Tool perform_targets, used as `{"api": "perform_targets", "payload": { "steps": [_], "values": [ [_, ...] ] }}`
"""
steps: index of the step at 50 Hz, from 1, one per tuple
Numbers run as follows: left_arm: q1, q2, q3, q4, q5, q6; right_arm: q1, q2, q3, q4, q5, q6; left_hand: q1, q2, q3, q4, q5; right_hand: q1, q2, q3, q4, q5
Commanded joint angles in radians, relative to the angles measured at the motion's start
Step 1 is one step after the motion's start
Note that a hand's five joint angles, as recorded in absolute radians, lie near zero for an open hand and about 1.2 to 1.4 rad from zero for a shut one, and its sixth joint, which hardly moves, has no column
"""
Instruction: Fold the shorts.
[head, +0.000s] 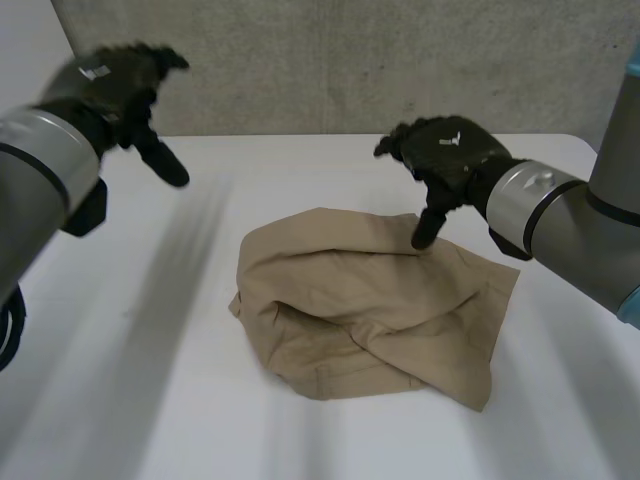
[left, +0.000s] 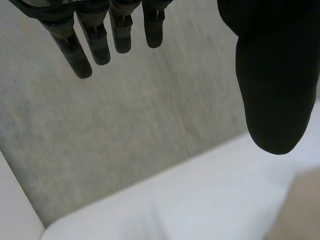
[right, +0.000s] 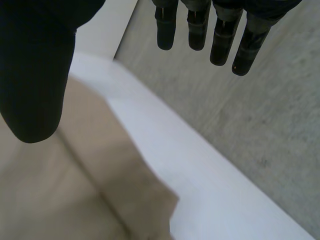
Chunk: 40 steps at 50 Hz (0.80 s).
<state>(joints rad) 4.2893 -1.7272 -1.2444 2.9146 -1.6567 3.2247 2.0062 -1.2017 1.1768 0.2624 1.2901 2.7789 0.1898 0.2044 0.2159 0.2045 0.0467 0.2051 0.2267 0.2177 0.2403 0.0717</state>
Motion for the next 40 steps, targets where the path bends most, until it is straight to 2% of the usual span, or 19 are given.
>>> {"api": "perform_targets", "payload": {
  "steps": [1,5,13,17,18,21,22,23,24,28,29,32,33,36,40],
  "values": [
    [-0.023,-0.162,0.003,-0.025,-0.006,0.210,-0.001,0.034,0.000,0.049,0.049,-0.125,0.012,-0.003,-0.014,-0.003,-0.020,-0.031,-0.052,-0.043,-0.066,-0.072],
    [-0.062,-0.264,0.017,-0.022,-0.008,0.267,-0.001,0.031,0.036,0.035,0.058,-0.121,0.024,0.009,-0.002,0.009,-0.008,-0.031,-0.052,-0.043,-0.066,-0.072],
    [-0.071,-0.469,0.068,-0.017,0.003,0.262,-0.024,0.024,0.231,-0.089,0.049,-0.113,0.024,0.009,-0.002,0.009,-0.008,-0.031,-0.052,-0.043,-0.066,-0.072],
    [-0.074,-0.525,0.072,-0.009,0.076,0.213,-0.049,-0.004,0.351,-0.173,0.041,-0.114,0.044,0.030,0.018,0.029,0.013,-0.031,-0.052,-0.043,-0.066,-0.072],
    [-0.072,-0.531,0.072,-0.009,0.122,0.177,-0.056,-0.010,0.372,-0.190,0.040,-0.114,0.097,0.082,0.070,0.082,0.065,-0.031,-0.052,-0.043,-0.066,-0.072],
    [-0.066,-0.532,0.074,-0.011,0.175,0.121,-0.090,-0.027,0.455,-0.255,0.034,-0.114,0.363,0.348,0.337,0.348,0.332,-0.031,-0.052,-0.043,-0.066,-0.072],
    [-0.063,-0.531,0.079,-0.008,0.187,0.089,-0.098,-0.030,0.474,-0.271,0.029,-0.114,0.858,0.844,0.832,0.844,0.827,-0.031,-0.052,-0.043,-0.066,-0.072],
    [-0.063,-0.529,0.082,-0.003,0.186,0.080,-0.106,-0.032,0.492,-0.288,0.023,-0.114,1.081,1.067,1.055,1.067,1.050,-0.031,-0.052,-0.043,-0.066,-0.072],
    [-0.063,-0.528,0.085,0.003,0.178,0.072,-0.121,-0.039,0.522,-0.319,0.008,-0.114,1.205,1.191,1.179,1.190,1.174,-0.031,-0.052,-0.043,-0.066,-0.072],
    [-0.042,-0.488,0.092,0.081,0.049,0.041,-0.158,-0.058,0.566,-0.362,-0.024,-0.114,1.207,1.192,1.180,1.192,1.175,-0.031,-0.052,-0.043,-0.066,-0.072],
    [-0.023,-0.448,0.091,0.116,-0.045,0.037,-0.161,-0.059,0.567,-0.364,-0.028,-0.113,1.207,1.192,1.180,1.192,1.175,-0.031,-0.052,-0.043,-0.066,-0.072],
    [0.000,-0.381,0.086,0.178,-0.193,0.033,-0.165,-0.061,0.569,-0.370,-0.031,-0.110,1.207,1.192,1.180,1.192,1.175,-0.031,-0.052,-0.043,-0.066,-0.072],
    [0.004,-0.335,0.088,0.223,-0.269,0.037,-0.165,-0.062,0.569,-0.371,-0.031,-0.110,1.207,1.192,1.180,1.192,1.175,-0.031,-0.052,-0.043,-0.066,-0.072],
    [0.001,-0.269,0.089,0.308,-0.308,0.043,-0.165,-0.065,0.570,-0.379,-0.031,-0.108,1.207,1.192,1.180,1.192,1.175,-0.031,-0.052,-0.043,-0.066,-0.072],
    [0.000,-0.155,0.092,0.426,-0.281,0.053,-0.165,-0.070,0.583,-0.402,-0.029,-0.108,1.207,1.192,1.180,1.192,1.175,-0.031,-0.052,-0.043,-0.066,-0.072]
  ]
}}
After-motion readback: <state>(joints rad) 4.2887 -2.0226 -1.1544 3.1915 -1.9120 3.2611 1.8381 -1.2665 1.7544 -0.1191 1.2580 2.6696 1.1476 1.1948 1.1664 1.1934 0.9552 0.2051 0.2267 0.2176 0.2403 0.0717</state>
